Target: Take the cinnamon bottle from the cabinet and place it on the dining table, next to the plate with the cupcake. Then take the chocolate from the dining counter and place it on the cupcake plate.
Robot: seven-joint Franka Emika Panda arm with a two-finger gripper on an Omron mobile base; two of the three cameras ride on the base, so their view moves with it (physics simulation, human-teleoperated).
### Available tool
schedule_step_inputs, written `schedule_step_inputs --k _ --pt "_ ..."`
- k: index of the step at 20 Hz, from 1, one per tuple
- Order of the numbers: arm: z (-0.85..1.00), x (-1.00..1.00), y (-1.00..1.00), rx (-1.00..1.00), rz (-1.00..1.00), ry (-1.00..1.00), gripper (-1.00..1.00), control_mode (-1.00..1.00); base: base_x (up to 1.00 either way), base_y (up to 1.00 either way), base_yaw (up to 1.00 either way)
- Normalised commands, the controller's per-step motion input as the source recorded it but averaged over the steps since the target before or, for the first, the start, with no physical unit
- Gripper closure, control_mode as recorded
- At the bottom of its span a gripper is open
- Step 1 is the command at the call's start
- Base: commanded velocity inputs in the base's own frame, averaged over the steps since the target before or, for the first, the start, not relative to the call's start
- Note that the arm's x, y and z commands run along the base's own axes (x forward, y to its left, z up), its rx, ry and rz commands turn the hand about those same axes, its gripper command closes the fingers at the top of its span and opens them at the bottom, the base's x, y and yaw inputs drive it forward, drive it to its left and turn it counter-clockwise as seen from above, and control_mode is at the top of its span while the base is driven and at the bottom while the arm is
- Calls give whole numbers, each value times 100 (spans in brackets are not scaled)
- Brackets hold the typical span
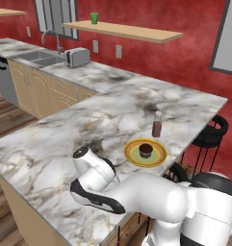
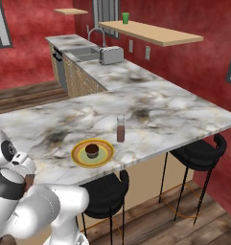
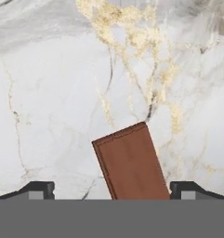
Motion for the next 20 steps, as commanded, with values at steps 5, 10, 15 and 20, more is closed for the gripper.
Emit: schedule_step_inputs --k 5,10,15,20 --pt "-1 -15 -22 2 27 -11 -100 -100 0 0 0" --pt "0 8 -24 6 21 0 -100 -100 0 0 0" --pt "-3 19 -5 9 12 0 -100 -100 0 0 0" --pt "-17 14 22 10 7 0 -100 -100 0 0 0"
